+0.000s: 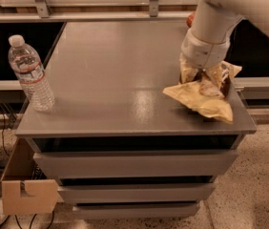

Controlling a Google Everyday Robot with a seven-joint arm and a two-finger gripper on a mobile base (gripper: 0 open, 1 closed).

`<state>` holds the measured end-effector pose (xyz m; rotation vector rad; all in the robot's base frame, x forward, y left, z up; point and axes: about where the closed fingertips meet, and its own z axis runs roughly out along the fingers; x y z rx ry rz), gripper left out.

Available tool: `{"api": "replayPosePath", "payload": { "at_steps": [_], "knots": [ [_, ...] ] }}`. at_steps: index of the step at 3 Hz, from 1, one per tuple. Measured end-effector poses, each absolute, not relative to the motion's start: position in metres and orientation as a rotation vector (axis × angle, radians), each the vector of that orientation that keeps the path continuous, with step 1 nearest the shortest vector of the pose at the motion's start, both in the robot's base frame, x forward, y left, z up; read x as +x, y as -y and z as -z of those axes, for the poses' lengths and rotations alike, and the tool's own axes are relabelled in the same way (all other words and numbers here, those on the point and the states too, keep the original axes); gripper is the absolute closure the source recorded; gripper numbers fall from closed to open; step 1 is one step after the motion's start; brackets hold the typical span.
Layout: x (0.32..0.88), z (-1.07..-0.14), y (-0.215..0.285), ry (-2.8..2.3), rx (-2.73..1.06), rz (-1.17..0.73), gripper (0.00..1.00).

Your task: Move brown chip bag near water bottle

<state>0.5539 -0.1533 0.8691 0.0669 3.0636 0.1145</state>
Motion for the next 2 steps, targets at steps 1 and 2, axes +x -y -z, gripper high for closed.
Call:
{"api": "replayPosePath", "payload": {
  "at_steps": [1, 2],
  "knots": [
    [0.547, -0.907, 0.187, -2.992, 0.110, 0.014, 1.00],
    [0.543, -0.932, 0.209, -2.939, 0.133, 0.081, 1.00]
  ]
}}
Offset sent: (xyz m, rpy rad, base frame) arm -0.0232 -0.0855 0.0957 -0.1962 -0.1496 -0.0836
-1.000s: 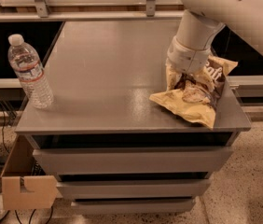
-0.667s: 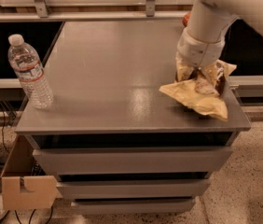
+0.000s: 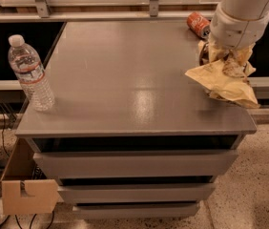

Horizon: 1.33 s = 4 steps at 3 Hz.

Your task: Move brown chip bag near water bottle

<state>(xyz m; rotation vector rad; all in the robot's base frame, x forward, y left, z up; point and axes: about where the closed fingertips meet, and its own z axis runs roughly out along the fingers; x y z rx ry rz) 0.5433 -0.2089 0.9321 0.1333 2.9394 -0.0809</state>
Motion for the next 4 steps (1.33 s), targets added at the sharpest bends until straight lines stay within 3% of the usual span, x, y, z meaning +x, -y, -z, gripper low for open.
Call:
{"api": "replayPosePath", "payload": {
  "at_steps": [3, 4],
  "knots": [
    [0.548, -0.977, 0.213, -2.814, 0.039, 0.102, 1.00],
    [0.550, -0.981, 0.178, -2.780, -0.044, 0.138, 1.00]
  ]
}}
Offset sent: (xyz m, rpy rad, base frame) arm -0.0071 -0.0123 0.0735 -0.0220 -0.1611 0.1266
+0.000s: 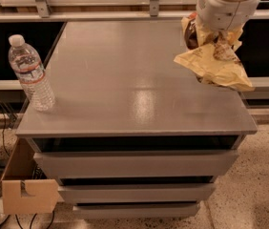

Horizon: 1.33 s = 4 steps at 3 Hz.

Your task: Move brown chip bag near water bottle

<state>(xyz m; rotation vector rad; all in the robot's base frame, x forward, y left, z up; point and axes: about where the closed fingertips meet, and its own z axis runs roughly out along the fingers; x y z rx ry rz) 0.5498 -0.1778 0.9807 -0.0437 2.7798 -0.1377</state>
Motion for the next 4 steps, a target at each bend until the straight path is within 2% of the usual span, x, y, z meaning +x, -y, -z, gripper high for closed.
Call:
{"api": "replayPosePath", "payload": {
  "at_steps": [4],
  "knots": [
    [0.544, -0.965, -0.001, -2.707, -0.349, 0.153, 1.00]
  ]
}}
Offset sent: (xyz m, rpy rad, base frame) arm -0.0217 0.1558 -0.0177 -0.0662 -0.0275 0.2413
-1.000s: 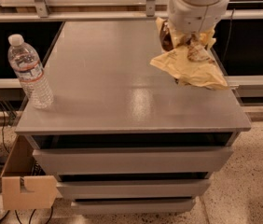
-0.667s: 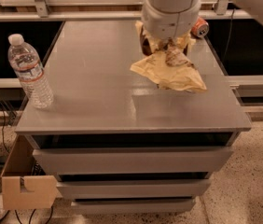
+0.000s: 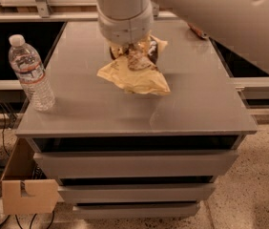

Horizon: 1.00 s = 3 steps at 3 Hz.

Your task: Move brown chip bag near water bottle

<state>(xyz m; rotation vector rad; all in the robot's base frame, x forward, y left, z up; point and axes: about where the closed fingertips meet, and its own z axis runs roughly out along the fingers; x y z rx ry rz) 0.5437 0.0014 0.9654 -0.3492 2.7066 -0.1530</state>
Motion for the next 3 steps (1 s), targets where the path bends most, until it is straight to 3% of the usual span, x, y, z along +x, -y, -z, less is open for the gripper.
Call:
{"api": "replayPosePath", "payload": {
  "at_steps": [3],
  "knots": [
    [0.556, -0.960, -0.076, -2.702, -0.298, 0.101, 1.00]
  ]
}}
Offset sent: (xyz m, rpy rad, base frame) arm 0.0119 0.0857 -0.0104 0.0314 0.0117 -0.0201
